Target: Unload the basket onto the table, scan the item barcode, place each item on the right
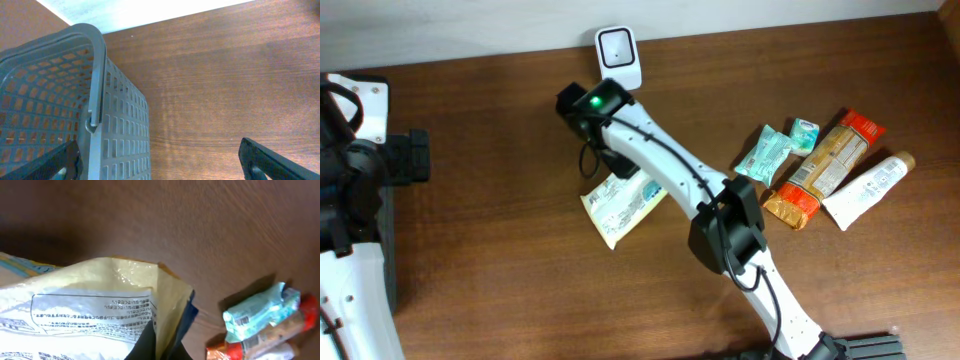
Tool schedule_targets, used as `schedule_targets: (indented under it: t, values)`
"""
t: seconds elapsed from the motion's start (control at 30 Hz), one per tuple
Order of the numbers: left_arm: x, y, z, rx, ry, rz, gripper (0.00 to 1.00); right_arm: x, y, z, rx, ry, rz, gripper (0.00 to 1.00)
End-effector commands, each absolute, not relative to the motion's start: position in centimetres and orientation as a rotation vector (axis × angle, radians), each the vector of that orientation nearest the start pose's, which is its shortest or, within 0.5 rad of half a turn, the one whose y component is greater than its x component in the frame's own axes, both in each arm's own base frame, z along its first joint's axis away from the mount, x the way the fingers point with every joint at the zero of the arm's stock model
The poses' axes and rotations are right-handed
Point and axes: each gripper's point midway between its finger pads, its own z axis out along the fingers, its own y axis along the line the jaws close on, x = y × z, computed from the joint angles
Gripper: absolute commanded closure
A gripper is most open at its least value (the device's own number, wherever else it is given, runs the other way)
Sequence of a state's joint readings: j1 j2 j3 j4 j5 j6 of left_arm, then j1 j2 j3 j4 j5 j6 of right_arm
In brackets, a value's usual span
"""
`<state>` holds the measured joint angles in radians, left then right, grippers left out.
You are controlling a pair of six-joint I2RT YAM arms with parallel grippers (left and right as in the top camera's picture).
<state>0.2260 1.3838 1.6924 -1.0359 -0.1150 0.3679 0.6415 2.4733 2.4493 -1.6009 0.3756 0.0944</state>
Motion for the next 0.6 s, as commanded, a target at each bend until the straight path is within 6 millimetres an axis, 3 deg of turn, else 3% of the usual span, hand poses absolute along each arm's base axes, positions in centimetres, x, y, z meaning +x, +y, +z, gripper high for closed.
schedule_targets:
  t: [0.0,0.1,0.17,0.23,0.33,0.37,0.47,0.57]
  values:
    - [35.5,10.2,34.7,0.116,2.315,0.439,0.01,41.9,21.3,8.0,-0.756,3.003,-0.325,0.96]
    - [35.5,10.2,34.7,0.116,2.315,0.439,0.01,42.1,19.2,6.9,-0.724,3.097,-0.230,0.95]
    - [35.5,10.2,34.7,0.116,2.315,0.439,0.01,41.5,18.6,6.4,-0.778,3.146,-0.128,0.87]
    - [35.5,10.2,34.7,0.116,2.315,0.439,0.01,40.7,17.7,6.3,-0.832,3.186,-0.094,0.69]
    - [35.5,10.2,34.7,0.116,2.315,0.439,0.01,39.2,17.4,6.5,-1.053,3.192,-0.038,0.39]
    - [35.5,10.2,34.7,0.116,2.315,0.439,0.01,39.3,17.4,6.6,-1.129,3.165,-0.028,0.32]
    - [35.5,10.2,34.7,0.116,2.315,0.439,0.01,40.4,18.0,6.4,-1.280,3.049,-0.003,0.28]
    - [35.5,10.2,34.7,0.116,2.315,0.439,0.01,42.1,20.7,6.2,-1.472,2.826,0.175,0.24]
